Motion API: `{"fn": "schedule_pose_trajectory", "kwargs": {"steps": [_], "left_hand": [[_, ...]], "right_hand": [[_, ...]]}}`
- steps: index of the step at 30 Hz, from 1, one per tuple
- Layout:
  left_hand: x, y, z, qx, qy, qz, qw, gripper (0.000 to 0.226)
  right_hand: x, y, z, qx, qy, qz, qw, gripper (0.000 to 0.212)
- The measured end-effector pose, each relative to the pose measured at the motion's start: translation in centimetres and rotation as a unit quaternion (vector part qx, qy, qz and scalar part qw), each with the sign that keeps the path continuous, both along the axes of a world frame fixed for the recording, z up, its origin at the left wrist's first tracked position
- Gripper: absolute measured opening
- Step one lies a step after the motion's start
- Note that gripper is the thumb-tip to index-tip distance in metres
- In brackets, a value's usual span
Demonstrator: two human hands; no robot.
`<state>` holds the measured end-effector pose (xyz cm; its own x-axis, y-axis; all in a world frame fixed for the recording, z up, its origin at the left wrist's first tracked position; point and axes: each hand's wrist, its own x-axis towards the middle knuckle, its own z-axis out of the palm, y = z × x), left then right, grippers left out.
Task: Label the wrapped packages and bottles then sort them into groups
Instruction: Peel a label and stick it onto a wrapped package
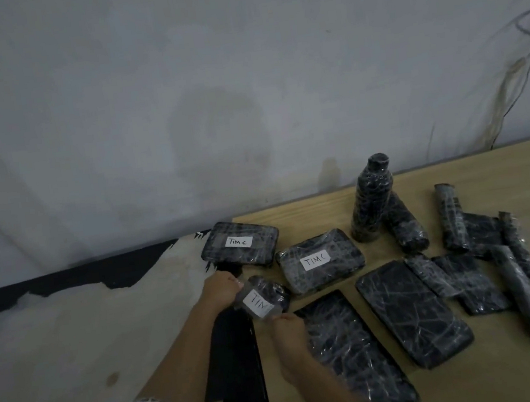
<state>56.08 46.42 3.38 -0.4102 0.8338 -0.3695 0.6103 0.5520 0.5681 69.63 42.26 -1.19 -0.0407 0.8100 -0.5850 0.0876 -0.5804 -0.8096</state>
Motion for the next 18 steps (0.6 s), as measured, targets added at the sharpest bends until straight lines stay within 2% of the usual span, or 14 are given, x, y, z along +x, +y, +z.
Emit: {"fn": "schedule_pose_trajectory", "kwargs": {"steps": [3, 5, 9, 14, 18], "left_hand": [[0.1, 0.1, -0.5, 0.021, -0.042, 0.053, 0.997, 0.021], [0.5, 0.3, -0.7, 0.022, -0.069, 0.076, 0.994, 0.025], [1.1, 0.9, -0.7, 0.006, -0.033, 0.073, 0.997, 0.03], [1.0, 1.3, -0.9, 0.003, -0.021, 0.09, 0.996, 0.03], [0.7, 1.0, -1.6, 0.02, -0.057, 0.126, 0.99, 0.029]], "right_hand": [[0.1, 0.2, 0.0, 0.009, -0.02, -0.01, 1.0, 0.022], [0.4, 0.6, 0.1, 0.026, -0.066, -0.034, 0.997, 0.024], [0.4, 1.6, 0.6, 0.026, -0.129, -0.075, 0.988, 0.03], [-0.1, 1.6, 0.6, 0.052, -0.14, -0.052, 0.987, 0.024], [0.1, 1.7, 1.1, 0.087, -0.154, -0.01, 0.984, 0.023]]}}
